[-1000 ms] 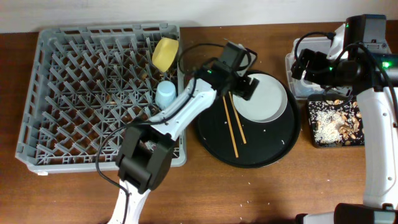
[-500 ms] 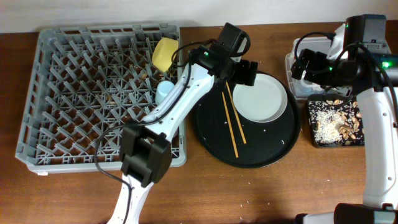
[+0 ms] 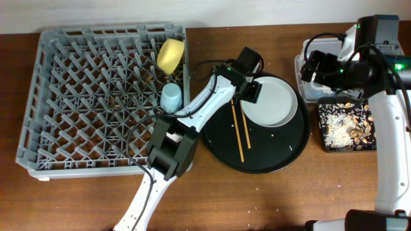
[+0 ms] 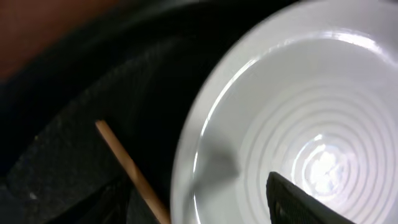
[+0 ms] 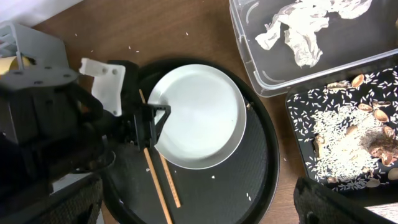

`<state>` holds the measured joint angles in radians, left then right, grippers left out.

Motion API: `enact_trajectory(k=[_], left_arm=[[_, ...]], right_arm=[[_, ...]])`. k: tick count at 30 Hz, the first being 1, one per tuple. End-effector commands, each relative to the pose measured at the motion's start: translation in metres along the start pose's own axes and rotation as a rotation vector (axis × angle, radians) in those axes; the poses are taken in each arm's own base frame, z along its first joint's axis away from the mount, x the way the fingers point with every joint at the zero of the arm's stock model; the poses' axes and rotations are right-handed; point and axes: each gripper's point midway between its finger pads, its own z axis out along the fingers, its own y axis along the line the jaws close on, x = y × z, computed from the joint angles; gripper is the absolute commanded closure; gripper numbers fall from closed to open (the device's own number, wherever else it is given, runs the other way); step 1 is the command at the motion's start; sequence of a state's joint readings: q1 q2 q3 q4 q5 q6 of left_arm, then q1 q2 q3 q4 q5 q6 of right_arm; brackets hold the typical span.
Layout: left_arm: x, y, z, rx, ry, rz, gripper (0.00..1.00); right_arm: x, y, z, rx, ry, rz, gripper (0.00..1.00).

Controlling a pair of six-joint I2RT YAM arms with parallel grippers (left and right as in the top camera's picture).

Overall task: Sort waste into correct bins and load items into the dishwasher rack
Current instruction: 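Grasp the white plate rim with the left gripper, then stand the white plate upright in the dish rack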

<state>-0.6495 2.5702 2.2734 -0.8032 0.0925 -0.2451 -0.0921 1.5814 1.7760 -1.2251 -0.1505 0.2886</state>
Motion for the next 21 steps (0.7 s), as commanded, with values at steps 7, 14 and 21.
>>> enact_trajectory(k=[7,14,21], left_arm=[[-0.005,-0.009,0.012,-0.025,-0.011,0.238,0.30],[0.012,-0.018,0.017,-0.023,0.043,0.255,0.99],[-0.074,0.034,-0.156,-0.201,-0.177,0.170,1.00]], right_arm=[[0.000,-0.003,0.001,0.008,-0.001,0.013,0.01],[0.000,-0.003,0.001,0.008,-0.001,0.013,0.01],[0.000,-0.003,0.001,0.008,-0.001,0.013,0.02]])
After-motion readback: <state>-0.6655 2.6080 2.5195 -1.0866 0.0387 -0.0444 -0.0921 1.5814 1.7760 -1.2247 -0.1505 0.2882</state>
